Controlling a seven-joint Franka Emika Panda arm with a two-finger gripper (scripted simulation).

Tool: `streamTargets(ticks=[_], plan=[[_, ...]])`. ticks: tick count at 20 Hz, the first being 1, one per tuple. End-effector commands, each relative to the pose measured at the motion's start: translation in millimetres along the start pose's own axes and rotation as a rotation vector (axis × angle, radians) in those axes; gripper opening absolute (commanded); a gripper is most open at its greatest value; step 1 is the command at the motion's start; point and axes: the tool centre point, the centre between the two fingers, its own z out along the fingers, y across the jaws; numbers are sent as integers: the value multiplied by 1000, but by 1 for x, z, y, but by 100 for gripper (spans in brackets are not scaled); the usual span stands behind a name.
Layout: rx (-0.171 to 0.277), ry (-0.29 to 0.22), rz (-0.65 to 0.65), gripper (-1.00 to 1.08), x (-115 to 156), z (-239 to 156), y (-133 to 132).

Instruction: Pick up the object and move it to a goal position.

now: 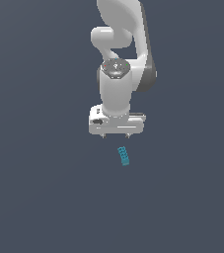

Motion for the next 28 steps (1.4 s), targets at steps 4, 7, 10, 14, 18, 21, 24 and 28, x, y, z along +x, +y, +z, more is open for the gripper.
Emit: streamTargets(ticks=[4,7,10,14,18,21,24,28], plan=[[1,3,-7,100,2,0,-4],[6,14,-25,100,8,-3,-17],[11,22,-35,100,12,-6,-27],[11,23,-34,100,12,-7,-27],[7,20,-50,100,12,2,-27],[2,16,-75,100,13,15,-29],[-6,10,-111,100,14,35,-31],[-17,0,-168,100,14,66,-34]])
